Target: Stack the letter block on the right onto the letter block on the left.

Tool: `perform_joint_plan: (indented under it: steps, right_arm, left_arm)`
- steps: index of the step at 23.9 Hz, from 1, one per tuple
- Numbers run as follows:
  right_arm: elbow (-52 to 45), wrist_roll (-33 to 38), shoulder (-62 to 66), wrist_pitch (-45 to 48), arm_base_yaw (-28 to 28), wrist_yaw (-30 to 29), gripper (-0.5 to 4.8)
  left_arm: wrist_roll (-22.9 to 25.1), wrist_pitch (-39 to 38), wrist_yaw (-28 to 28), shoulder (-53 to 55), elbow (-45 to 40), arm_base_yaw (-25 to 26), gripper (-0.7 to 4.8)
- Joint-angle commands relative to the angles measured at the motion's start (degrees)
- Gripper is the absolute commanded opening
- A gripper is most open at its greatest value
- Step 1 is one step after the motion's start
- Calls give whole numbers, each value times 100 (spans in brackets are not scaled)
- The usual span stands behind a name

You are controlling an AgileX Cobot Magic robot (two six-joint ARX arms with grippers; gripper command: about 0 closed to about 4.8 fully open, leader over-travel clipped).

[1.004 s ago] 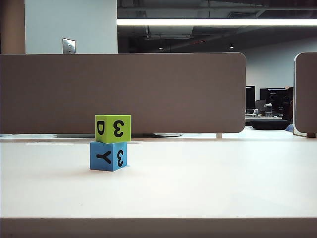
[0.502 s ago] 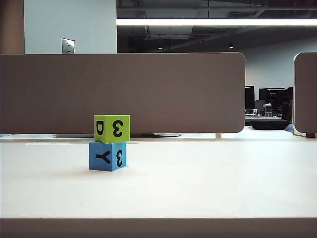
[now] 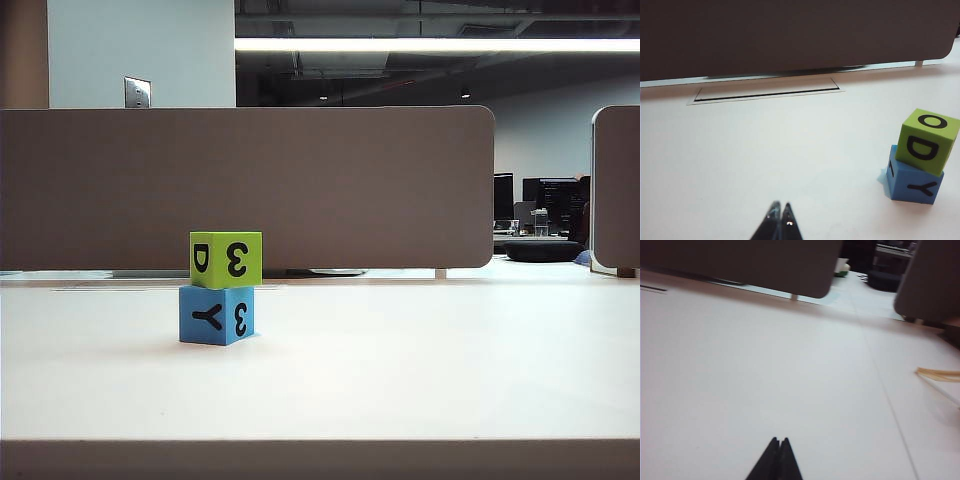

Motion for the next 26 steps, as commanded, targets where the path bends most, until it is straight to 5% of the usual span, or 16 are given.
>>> perform_joint_plan:
  steps: [1, 26]
  right_arm:
    - [-31, 72, -9, 144, -227, 17, -1]
    - [-31, 66, -9, 127, -387, 2, -1]
  left_arm:
    - [-17, 160, -90, -33, 20, 15, -6]
    - [-2, 184, -192, -33, 20, 11, -6]
